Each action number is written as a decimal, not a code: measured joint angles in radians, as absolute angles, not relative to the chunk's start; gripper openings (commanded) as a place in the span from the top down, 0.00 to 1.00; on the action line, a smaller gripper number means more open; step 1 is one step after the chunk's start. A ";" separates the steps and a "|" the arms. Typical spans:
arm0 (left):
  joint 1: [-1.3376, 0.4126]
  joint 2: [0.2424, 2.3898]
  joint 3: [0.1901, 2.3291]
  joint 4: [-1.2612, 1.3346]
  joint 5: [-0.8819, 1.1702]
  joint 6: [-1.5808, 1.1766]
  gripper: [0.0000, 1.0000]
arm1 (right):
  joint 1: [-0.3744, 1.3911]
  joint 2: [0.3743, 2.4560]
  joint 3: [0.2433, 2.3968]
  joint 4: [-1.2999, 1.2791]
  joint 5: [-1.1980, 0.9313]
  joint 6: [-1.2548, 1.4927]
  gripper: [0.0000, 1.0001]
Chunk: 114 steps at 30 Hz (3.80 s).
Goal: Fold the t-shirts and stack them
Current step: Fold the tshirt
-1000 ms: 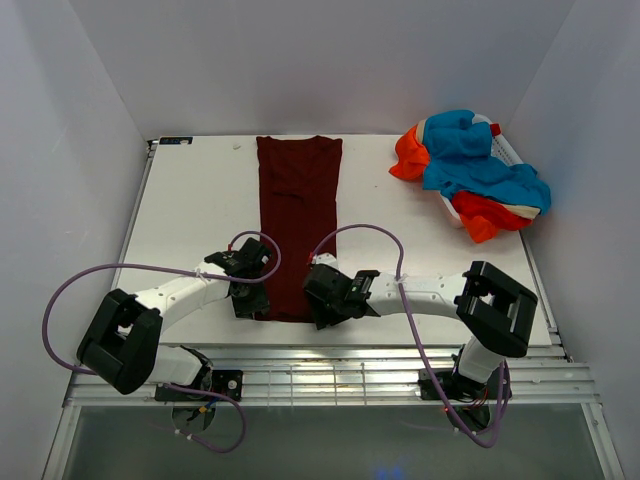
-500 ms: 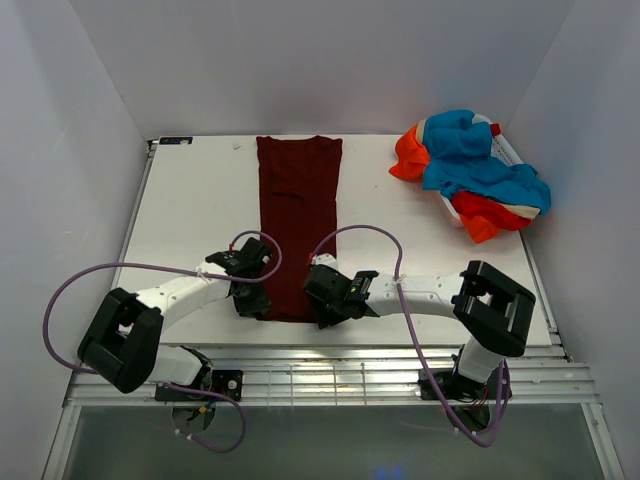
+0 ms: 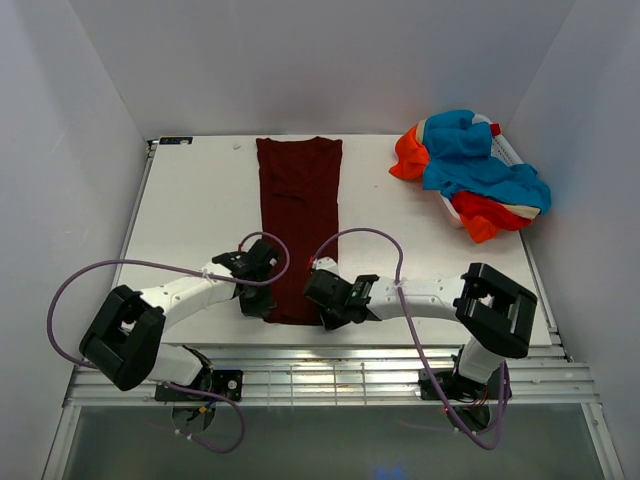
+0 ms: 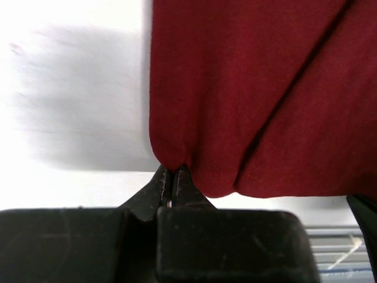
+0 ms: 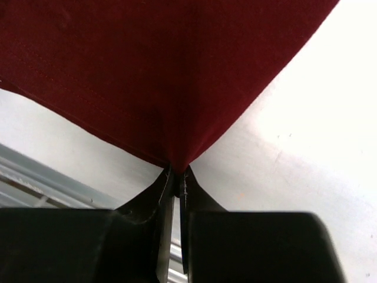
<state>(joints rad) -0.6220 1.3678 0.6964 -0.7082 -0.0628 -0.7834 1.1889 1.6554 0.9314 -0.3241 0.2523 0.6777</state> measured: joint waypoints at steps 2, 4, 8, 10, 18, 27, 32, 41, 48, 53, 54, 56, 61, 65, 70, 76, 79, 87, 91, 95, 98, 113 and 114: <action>-0.648 1.364 0.696 -0.714 -0.057 -0.789 1.00 | 1.208 1.643 0.925 -0.345 0.252 0.686 0.92; -0.669 1.359 0.696 -0.730 -0.046 -0.796 1.00 | 1.229 1.629 0.921 -0.378 0.253 0.697 0.92; -0.685 1.322 0.710 -0.785 -0.034 -0.807 1.00 | 1.253 1.609 0.945 -0.474 0.288 0.710 0.92; -0.685 1.298 0.757 -0.817 -0.046 -0.809 1.00 | 1.254 1.609 1.000 -0.531 0.325 0.709 0.92; -0.685 1.290 1.014 -0.784 -0.193 -0.796 1.00 | 1.205 1.609 1.251 -0.628 0.521 0.658 0.92; -0.683 1.444 1.040 -0.689 -0.332 -0.738 1.00 | 0.987 1.664 1.254 -0.574 0.569 0.504 0.92; -0.661 1.552 1.090 -0.632 -0.387 -0.704 1.00 | 0.913 1.797 1.304 -0.517 0.567 0.398 0.92; -0.546 1.680 1.225 -0.547 -0.408 -0.621 1.00 | 0.851 1.991 1.511 -0.460 0.558 0.256 0.92; -0.508 1.792 1.319 -0.513 -0.390 -0.571 1.00 | 0.793 2.062 1.625 -0.448 0.551 0.183 0.92; -0.476 1.870 1.383 -0.503 -0.369 -0.543 1.00 | 0.761 2.135 1.714 -0.445 0.540 0.147 0.92; -0.471 1.882 1.392 -0.500 -0.366 -0.538 1.00 | 0.756 2.149 1.729 -0.445 0.537 0.142 0.92; -0.459 1.905 1.407 -0.494 -0.357 -0.531 1.00 | 0.748 2.173 1.753 -0.446 0.530 0.128 0.92; -0.439 1.945 1.440 -0.490 -0.350 -0.516 1.00 | 0.739 2.222 1.808 -0.444 0.519 0.101 0.92; -0.426 1.987 1.472 -0.484 -0.340 -0.505 1.00 | 0.727 2.247 1.829 -0.445 0.516 0.091 0.92; -0.416 2.039 1.517 -0.478 -0.336 -0.483 0.71 | 0.713 2.281 1.863 -0.444 0.525 0.081 0.43; -0.399 2.087 1.653 -0.498 -0.434 -0.455 0.51 | 0.694 2.298 1.921 -0.444 0.589 0.020 0.28; -0.395 2.071 1.741 -0.503 -0.490 -0.448 0.50 | 0.689 2.271 1.943 -0.414 0.603 0.002 0.28; -0.424 1.826 1.591 -0.453 -0.414 -0.531 1.00 | 0.687 2.035 1.818 -0.351 0.487 0.041 0.82; -0.499 1.813 1.449 -0.415 -0.307 -0.572 1.00 | 0.687 2.008 1.771 -0.328 0.366 0.099 0.92; -0.579 1.887 1.333 -0.411 -0.218 -0.601 1.00 | 0.687 2.040 1.728 -0.340 0.252 0.138 0.92; -0.604 1.941 1.299 -0.414 -0.177 -0.618 1.00 | 0.687 2.072 1.713 -0.348 0.198 0.159 0.92; -0.608 1.912 1.192 -0.260 -0.165 -0.642 1.00 | 0.685 2.096 1.703 -0.353 0.051 0.203 0.92; -0.611 1.905 1.177 -0.246 -0.169 -0.647 1.00 | 0.685 2.101 1.703 -0.351 0.046 0.205 0.92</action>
<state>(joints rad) -0.6106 1.9045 1.1774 -0.2459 -0.1692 -0.6468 0.6846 2.1006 1.7035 -0.3508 0.0463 0.2050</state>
